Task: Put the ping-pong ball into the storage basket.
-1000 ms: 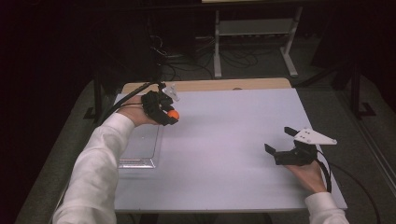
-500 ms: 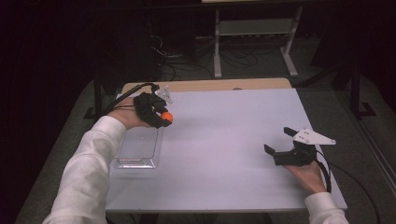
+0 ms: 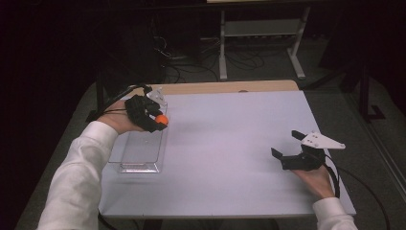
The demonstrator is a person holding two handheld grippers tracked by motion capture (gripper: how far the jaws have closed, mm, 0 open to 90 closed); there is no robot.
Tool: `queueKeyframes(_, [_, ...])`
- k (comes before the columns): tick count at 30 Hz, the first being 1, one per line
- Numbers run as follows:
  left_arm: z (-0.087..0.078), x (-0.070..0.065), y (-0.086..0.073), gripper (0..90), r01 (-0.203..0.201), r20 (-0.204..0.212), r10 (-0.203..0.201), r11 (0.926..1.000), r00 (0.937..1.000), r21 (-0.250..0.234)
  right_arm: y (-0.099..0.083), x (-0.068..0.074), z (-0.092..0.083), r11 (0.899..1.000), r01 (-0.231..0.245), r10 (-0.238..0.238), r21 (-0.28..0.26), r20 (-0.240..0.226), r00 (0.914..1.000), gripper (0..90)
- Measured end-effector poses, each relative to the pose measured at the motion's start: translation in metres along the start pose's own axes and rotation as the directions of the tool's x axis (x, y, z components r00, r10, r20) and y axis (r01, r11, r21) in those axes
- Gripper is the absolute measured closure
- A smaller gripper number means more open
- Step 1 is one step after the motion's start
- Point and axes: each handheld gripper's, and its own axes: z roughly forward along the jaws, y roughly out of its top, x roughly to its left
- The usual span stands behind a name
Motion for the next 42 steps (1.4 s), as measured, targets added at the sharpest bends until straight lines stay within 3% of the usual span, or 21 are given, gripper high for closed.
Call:
queueKeyframes(29, [-0.009,-0.002,-0.021,50.9,0.006,0.038,-0.01,0.9953,0.9992,0.097,0.0,0.0,0.0,1.0,0.0,0.0,0.002,0.001,1.0,0.0])
queueKeyframes(34, [-0.009,-0.002,-0.024,50.9,-0.016,0.055,0.007,0.9877,0.9985,0.155,0.0,0.0,0.0,1.0,0.0,0.0,0.002,0.002,1.0,0.0])
queueKeyframes(42, [-0.012,-0.004,-0.027,50.9,-0.025,0.072,0.012,0.984,0.9973,0.176,0.0,0.0,0.0,1.0,0.0,0.0,0.003,0.001,1.0,0.0])
